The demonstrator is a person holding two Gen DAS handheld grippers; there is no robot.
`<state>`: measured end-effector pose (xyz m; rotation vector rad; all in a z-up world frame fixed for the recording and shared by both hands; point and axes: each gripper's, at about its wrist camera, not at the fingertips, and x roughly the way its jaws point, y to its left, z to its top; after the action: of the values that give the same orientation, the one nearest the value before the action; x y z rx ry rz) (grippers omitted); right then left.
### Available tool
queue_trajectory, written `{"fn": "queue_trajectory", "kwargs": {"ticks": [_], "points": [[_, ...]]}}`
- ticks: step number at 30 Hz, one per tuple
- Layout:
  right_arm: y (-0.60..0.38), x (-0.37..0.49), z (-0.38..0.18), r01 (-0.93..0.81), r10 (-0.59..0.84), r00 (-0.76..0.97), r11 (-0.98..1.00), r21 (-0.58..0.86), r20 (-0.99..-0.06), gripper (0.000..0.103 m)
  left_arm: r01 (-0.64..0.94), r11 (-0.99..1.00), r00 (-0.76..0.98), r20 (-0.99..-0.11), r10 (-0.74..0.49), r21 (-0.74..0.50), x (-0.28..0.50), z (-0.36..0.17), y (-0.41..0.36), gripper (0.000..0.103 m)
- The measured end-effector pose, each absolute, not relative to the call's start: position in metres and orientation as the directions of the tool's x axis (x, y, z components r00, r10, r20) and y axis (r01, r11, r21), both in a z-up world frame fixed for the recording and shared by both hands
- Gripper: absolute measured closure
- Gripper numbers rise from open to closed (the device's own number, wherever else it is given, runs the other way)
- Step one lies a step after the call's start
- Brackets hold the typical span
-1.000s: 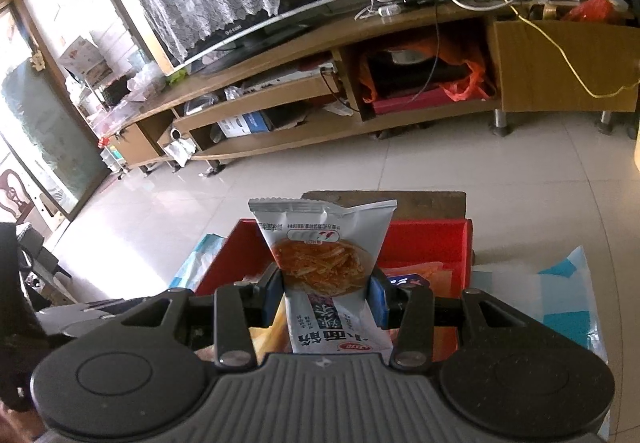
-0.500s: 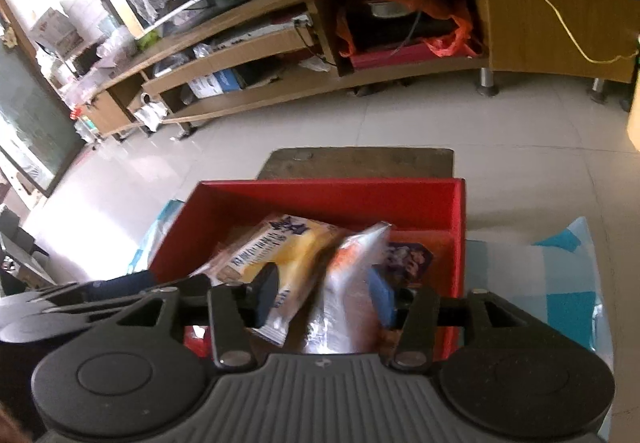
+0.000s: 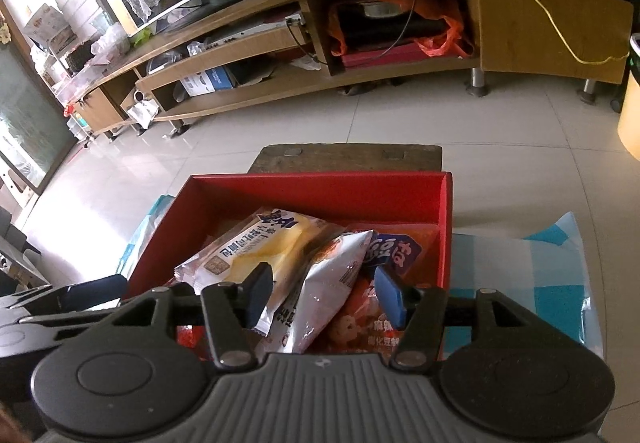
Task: Organize snacks
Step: 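Open both tools to release the packs inside the red box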
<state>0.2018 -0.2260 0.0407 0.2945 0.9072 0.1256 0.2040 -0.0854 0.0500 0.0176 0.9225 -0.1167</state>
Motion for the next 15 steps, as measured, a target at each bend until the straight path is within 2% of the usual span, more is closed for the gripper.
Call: {"fn": "queue_trajectory", "kwargs": {"ticks": [15], "points": [[-0.222, 0.164, 0.049, -0.016, 0.224, 0.608, 0.962, 0.271, -0.762, 0.042, 0.111, 0.992, 0.597, -0.795, -0.109, -0.053, 0.172, 0.055, -0.076, 0.016]]}}
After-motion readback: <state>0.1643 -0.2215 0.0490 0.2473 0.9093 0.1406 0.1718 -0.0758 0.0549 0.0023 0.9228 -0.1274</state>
